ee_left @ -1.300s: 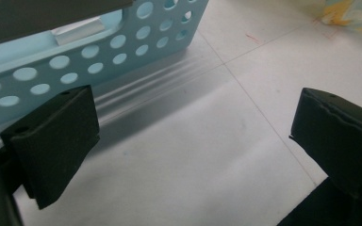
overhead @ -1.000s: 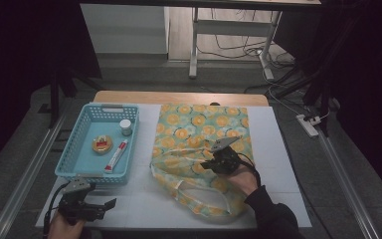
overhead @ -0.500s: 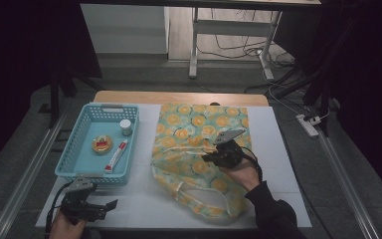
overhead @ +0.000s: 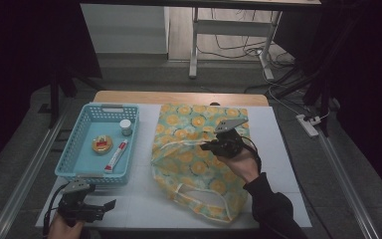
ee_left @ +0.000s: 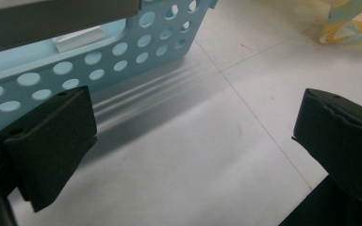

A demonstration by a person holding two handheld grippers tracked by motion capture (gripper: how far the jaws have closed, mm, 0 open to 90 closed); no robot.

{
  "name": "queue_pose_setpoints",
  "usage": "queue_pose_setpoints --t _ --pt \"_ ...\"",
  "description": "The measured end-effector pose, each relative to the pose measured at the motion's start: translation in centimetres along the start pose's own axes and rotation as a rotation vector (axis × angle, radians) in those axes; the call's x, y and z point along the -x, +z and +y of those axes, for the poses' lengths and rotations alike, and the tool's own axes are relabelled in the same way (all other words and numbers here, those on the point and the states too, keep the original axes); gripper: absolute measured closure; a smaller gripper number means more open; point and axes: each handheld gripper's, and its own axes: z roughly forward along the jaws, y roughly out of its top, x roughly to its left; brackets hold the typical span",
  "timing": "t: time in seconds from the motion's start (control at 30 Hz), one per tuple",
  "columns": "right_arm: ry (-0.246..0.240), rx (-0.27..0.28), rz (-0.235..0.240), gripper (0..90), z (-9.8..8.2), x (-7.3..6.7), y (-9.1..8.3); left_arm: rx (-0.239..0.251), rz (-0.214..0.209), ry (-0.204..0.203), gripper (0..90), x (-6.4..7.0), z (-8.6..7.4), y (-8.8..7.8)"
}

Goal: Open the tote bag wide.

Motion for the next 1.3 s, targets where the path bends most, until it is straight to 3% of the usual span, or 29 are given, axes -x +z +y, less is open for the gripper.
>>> queue_pose_setpoints --t 0.43,0.7,1.3 --pt "-0.010 0.073 -0.006 89.9 2.9 0.9 -0.2 -0.001 -0.013 -0.014 1.2 -0.2 -0.1 0.0" --pt "-0.003 0.092 -0.020 89.9 3.8 1.5 -0.2 -0.003 -0.011 -0.015 1.4 -0.2 -0.1 0.0" --pt "-0.008 0.137 0.002 89.9 5.9 2.4 0.6 0.002 -0.006 -0.021 1.4 -0.2 -0.1 0.0"
